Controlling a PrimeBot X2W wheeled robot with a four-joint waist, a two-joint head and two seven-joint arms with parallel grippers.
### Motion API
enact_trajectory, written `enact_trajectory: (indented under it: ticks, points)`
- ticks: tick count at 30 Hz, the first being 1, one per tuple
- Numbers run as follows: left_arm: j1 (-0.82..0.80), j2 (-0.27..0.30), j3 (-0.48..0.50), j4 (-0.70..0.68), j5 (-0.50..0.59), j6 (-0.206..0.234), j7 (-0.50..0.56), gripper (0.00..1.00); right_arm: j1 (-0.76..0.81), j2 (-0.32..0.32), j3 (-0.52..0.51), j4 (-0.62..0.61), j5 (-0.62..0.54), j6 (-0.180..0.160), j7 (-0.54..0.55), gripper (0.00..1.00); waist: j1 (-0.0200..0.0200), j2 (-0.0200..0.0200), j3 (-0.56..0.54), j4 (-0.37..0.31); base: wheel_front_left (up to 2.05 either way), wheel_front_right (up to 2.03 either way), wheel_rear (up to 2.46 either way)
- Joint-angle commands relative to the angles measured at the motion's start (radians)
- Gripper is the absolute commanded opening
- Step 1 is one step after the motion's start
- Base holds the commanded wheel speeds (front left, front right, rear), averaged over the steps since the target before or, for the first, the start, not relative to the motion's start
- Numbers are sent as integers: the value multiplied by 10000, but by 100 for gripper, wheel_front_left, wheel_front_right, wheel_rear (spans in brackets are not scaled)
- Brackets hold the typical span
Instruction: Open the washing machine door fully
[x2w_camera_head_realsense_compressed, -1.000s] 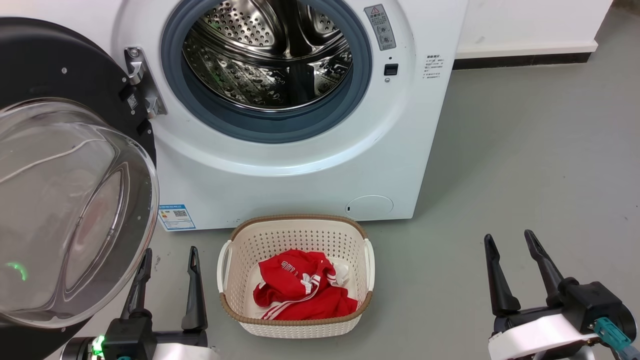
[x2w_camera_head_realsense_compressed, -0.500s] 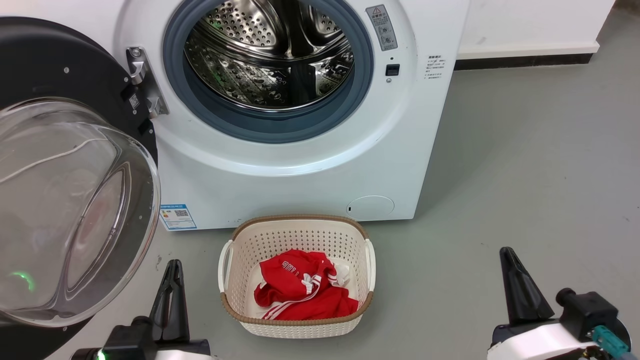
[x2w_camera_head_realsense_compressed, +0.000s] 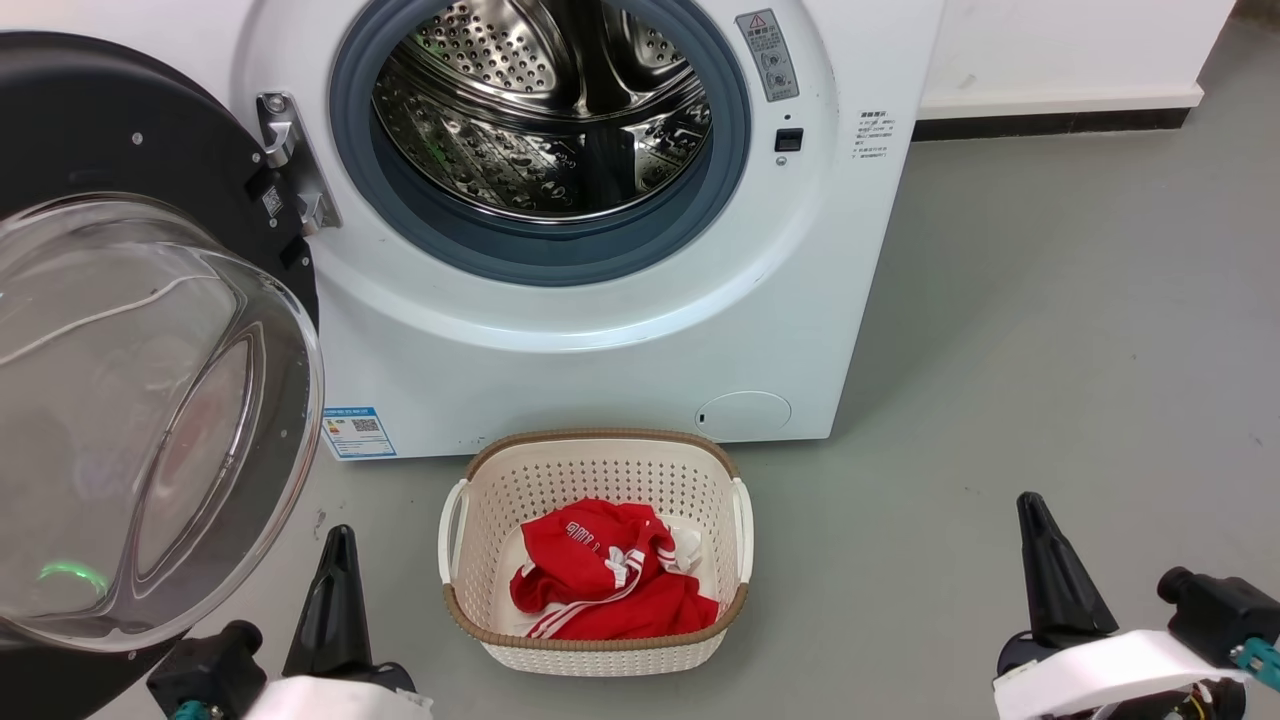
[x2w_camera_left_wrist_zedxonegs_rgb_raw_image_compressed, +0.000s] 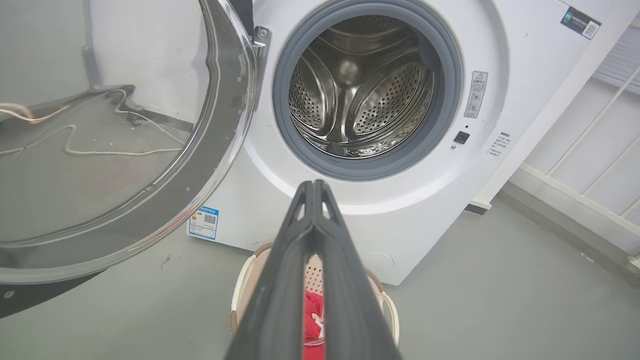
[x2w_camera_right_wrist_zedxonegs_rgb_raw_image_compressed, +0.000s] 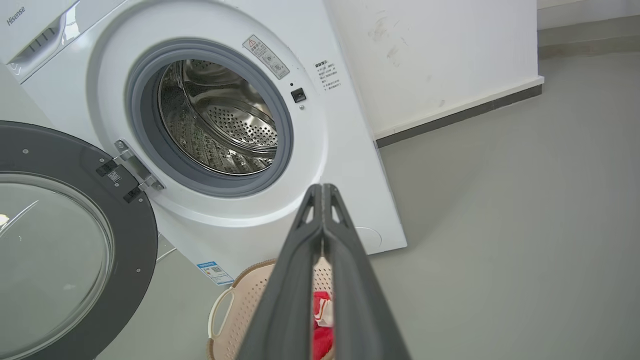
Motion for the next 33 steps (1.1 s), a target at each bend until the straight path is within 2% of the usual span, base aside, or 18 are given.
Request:
enact_trajectory:
  ticks: [1,18,33]
  points:
    - [-349,99,-1,-37,-498,-70,75,0,-330,-86,-28,-87,507,-1,59,0,-1,0,0,4,0,0,0]
    - [-821,219,37,580,-3483,-379,642,0,-598,-182,-154,183,3348,-1,604,0,-1,0,0,50,0,0,0]
    - [-1126,272,129,940,-5641,-601,1098,0,-799,-220,-288,382,5411,-2,1045,0,-1,0,2,90,0,0,0]
